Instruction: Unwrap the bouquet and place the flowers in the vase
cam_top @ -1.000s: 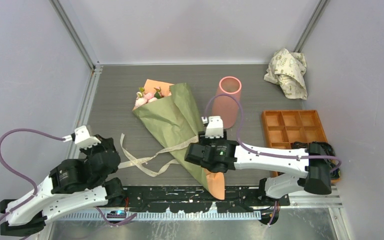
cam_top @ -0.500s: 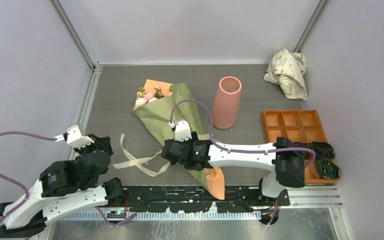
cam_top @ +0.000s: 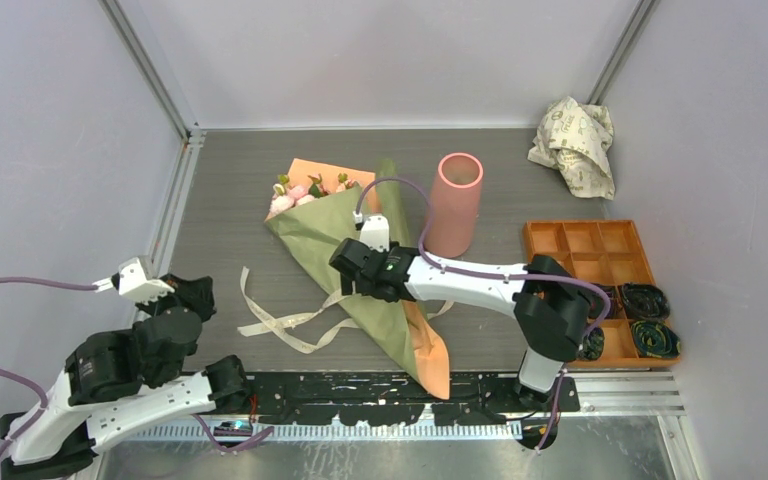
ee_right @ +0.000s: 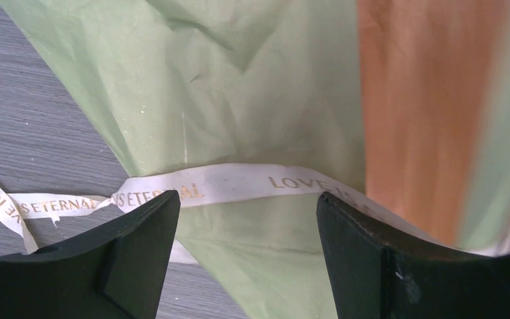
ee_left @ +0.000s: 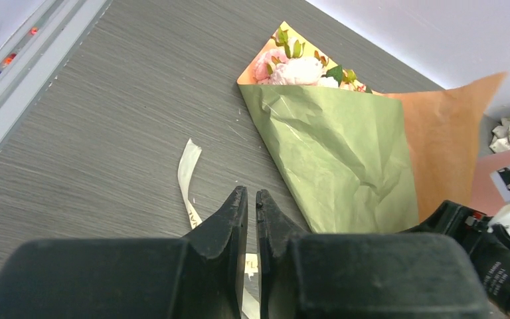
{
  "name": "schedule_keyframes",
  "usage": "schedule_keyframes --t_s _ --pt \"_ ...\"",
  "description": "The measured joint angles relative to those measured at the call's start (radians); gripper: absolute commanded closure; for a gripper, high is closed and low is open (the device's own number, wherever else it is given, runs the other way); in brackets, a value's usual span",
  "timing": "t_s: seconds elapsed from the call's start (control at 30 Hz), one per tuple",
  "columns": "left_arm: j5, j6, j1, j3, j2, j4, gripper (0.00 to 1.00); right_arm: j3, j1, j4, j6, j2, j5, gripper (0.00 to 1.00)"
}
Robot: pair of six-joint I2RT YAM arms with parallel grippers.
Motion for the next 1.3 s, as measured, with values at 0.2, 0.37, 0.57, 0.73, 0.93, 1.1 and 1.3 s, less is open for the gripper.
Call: schedule_keyframes --t_s 0.2,0.37,0.57,0.73,0.93,1.1,1.3 --pt "0.000 0.000 0.000 -0.014 -0.045 -0.013 0.88 0.065 0.000 0.010 0.000 0.101 -0.024 0.22" --pt "0.000 0.000 0.000 -0.017 -0.060 -0.020 0.88 0.125 -0.011 0.008 0.001 0.193 -0.048 0.24" --pt "0.011 0.007 0.000 -0.033 -0.064 -0.004 0.88 0.157 -0.031 -0.002 0.001 0.261 -0.066 0.32" --pt "0.029 0.022 0.000 -0.045 -0.041 0.014 0.88 0.199 -0.055 -0.016 -0.002 0.293 -0.085 0.51" --pt "0.050 0.023 0.000 -0.063 -0.023 0.040 0.87 0.237 -0.072 -0.012 -0.005 0.328 -0.106 0.86" --pt "0.064 0.022 0.000 -0.089 -0.034 0.045 0.87 0.244 -0.075 -0.008 -0.010 0.345 -0.108 0.99" --pt "0.071 0.022 0.000 -0.092 -0.039 0.045 0.86 0.249 -0.071 -0.028 -0.010 0.327 -0.079 0.97"
